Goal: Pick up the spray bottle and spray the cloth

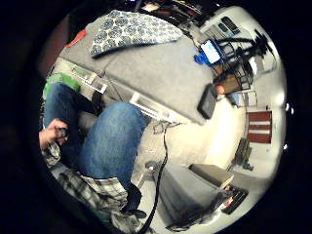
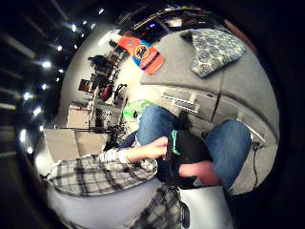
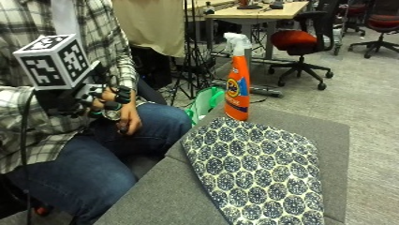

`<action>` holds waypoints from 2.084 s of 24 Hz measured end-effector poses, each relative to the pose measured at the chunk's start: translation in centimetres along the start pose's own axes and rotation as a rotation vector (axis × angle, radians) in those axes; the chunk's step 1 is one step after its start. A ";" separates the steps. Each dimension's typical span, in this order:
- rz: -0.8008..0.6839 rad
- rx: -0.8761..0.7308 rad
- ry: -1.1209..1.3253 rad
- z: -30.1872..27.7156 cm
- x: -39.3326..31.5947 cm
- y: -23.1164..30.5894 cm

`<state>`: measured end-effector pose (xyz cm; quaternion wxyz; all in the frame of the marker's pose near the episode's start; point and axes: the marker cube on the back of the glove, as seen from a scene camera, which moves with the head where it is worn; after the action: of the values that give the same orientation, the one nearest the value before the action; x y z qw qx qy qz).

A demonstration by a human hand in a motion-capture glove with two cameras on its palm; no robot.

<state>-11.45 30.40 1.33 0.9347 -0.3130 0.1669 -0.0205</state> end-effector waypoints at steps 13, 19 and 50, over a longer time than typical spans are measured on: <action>0.158 0.084 0.021 0.4 1.7 7.0; 0.154 0.063 0.016 1.2 1.3 6.9; 0.118 0.044 0.021 1.4 1.5 4.6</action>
<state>-9.91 34.72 -0.76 0.9392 -0.2818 0.1944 0.0277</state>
